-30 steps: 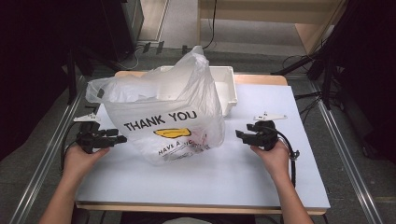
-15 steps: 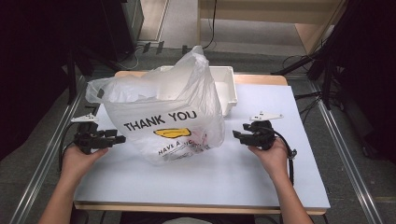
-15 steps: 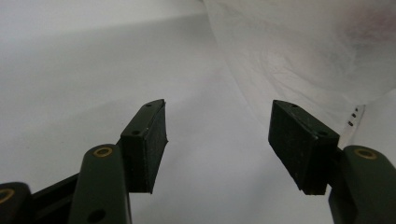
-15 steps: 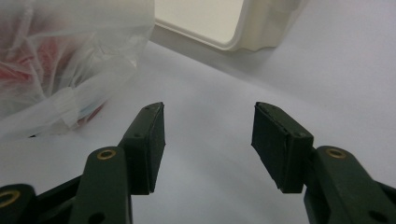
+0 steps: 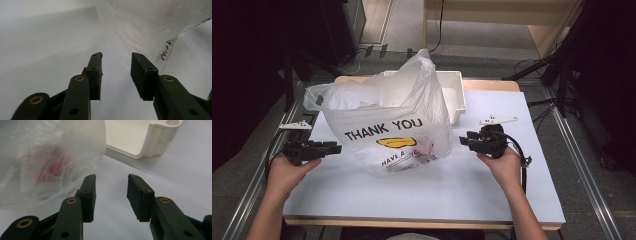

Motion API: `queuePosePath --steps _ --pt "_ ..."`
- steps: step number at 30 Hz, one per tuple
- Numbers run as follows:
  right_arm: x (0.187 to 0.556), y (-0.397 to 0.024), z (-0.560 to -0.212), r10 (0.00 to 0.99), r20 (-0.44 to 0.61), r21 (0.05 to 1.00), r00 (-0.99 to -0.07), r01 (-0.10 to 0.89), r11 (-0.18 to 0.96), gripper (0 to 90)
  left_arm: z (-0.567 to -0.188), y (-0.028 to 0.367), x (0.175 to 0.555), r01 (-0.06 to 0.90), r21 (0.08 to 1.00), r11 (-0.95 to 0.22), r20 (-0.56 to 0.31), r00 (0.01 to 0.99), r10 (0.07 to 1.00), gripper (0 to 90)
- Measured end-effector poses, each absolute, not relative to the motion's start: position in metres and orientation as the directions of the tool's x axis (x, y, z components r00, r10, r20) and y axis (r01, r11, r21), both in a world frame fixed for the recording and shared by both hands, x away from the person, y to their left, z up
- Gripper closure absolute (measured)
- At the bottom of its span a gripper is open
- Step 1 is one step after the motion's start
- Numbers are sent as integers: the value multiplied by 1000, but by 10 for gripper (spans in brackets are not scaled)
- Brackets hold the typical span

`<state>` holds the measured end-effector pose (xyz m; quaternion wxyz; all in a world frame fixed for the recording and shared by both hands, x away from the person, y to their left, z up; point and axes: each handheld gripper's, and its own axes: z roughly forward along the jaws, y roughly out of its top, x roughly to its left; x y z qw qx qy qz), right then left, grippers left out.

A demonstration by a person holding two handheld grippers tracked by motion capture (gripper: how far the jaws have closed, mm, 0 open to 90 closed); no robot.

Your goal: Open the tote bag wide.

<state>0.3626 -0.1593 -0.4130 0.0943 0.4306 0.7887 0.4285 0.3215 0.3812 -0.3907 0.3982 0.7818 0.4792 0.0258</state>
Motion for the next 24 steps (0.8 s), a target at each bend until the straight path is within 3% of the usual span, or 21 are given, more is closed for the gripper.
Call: queuePosePath --steps 7,10,18,24 --pt "358 -154 -394 744 228 758 -629 594 270 743 -378 385 312 700 677 -228 -343 573 744 786" --pt "355 -152 -373 716 261 752 -648 601 270 866 -361 381 303 660 709 -250 -331 624 708 865" --pt "349 -139 -328 666 239 772 -706 554 311 900 -334 368 301 651 698 -299 -323 659 680 882" --pt "351 -126 -290 610 202 800 -766 488 348 900 -304 364 305 642 722 -260 -355 666 656 881"
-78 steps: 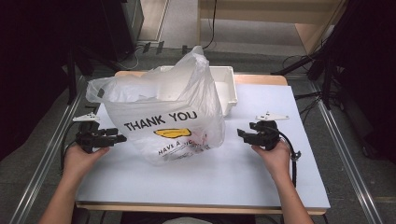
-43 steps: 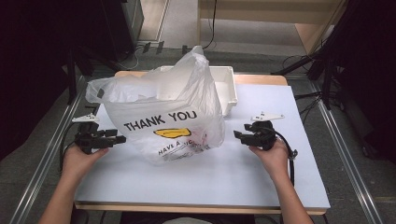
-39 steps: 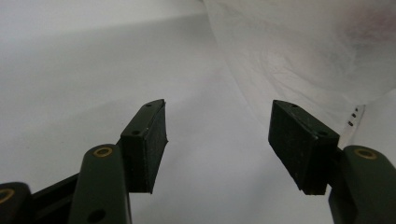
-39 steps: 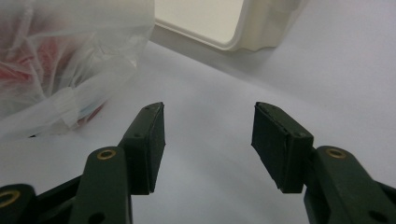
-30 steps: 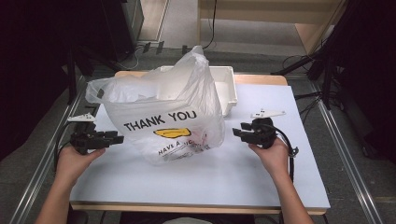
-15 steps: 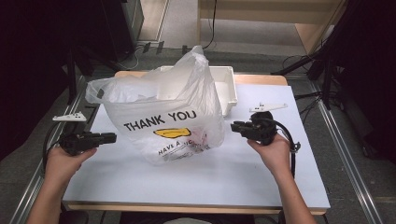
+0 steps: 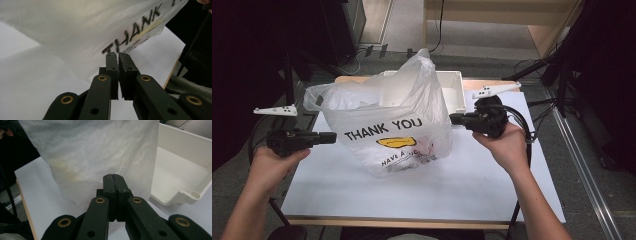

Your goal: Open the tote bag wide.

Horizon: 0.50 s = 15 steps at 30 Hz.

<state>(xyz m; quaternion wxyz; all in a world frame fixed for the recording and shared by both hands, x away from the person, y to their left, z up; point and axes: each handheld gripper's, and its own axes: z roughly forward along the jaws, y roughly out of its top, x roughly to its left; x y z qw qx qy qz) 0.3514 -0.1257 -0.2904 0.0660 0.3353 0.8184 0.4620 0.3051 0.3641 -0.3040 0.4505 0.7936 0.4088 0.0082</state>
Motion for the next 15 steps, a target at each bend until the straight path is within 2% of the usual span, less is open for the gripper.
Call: queuePosePath --steps 6,11,15 --pt "357 -119 -258 597 161 812 -786 450 373 900 -274 358 307 612 736 -290 -295 675 676 873" --pt "361 -117 -236 591 164 821 -790 441 363 900 -259 356 313 611 744 -271 -319 681 659 874" --pt "367 -109 -204 578 137 826 -805 415 381 900 -236 349 324 602 747 -283 -295 681 670 874"
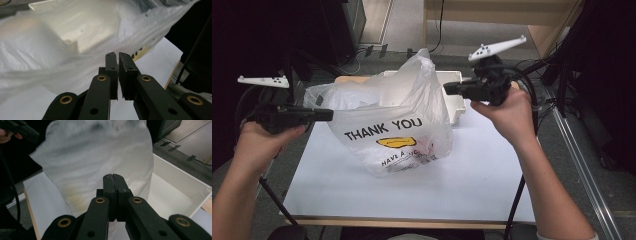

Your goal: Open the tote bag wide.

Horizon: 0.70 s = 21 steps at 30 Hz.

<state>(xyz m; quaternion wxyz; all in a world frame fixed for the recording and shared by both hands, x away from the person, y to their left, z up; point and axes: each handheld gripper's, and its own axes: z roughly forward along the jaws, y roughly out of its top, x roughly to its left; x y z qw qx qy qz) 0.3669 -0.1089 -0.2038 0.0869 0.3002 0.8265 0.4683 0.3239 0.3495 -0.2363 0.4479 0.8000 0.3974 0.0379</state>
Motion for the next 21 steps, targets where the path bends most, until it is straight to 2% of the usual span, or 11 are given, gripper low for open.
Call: queuePosePath --steps 6,13,21 --pt "383 -94 -167 561 108 830 -821 385 404 900 -219 343 344 603 735 -309 -265 676 688 871" --pt "408 -52 -129 535 71 809 -842 363 463 900 -212 337 380 632 709 -314 -269 653 708 873" --pt "423 2 -98 487 39 797 -872 322 512 900 -201 336 402 615 730 -299 -238 639 732 878"
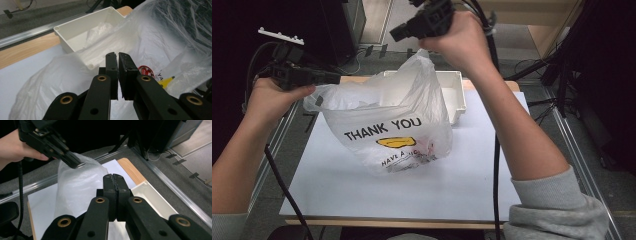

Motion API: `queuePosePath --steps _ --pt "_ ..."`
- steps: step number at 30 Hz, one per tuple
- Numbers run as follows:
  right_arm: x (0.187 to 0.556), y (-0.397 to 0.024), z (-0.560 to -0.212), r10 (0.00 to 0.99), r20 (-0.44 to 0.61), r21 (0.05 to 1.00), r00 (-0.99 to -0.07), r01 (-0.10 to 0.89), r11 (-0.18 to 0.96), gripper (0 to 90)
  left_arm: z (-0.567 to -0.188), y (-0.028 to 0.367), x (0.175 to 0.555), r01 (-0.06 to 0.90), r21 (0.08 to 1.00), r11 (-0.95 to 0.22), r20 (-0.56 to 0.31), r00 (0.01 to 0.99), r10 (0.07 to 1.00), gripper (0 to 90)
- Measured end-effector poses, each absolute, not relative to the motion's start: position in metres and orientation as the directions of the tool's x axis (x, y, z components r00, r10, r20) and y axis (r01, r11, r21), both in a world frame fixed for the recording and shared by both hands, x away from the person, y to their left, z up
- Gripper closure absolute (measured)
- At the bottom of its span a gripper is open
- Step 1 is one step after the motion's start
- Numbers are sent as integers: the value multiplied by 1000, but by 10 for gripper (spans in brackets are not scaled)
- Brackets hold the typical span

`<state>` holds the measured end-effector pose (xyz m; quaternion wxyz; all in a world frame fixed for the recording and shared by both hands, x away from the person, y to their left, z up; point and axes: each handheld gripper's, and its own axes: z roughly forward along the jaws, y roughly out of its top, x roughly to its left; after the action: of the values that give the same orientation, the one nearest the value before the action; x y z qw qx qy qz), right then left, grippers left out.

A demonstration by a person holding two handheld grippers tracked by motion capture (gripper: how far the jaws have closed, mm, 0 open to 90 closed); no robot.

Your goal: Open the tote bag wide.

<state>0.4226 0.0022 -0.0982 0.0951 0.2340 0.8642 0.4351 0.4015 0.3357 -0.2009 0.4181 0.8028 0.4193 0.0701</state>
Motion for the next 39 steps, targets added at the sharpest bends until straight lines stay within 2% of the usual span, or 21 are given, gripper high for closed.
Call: queuePosePath --steps 7,9,13,15,23,30,39 --pt "428 55 -98 423 14 802 -906 263 536 900 -199 337 417 647 711 -273 -254 599 759 880" --pt "432 77 -108 414 30 783 -910 279 556 900 -200 337 421 655 707 -266 -258 589 766 880" --pt "434 85 -128 409 25 748 -912 288 598 900 -203 336 418 639 720 -272 -244 600 762 880" --pt "438 73 -150 421 24 719 -907 308 623 900 -209 334 415 629 726 -279 -236 609 757 880" --pt "441 21 -189 480 54 690 -876 380 616 900 -219 325 416 631 720 -288 -234 613 755 876" --pt "437 -20 -212 529 73 667 -846 435 604 900 -227 298 417 613 712 -341 -194 639 744 875" --pt "428 -55 -236 556 108 666 -824 475 575 900 -242 280 418 610 705 -361 -195 657 728 875"
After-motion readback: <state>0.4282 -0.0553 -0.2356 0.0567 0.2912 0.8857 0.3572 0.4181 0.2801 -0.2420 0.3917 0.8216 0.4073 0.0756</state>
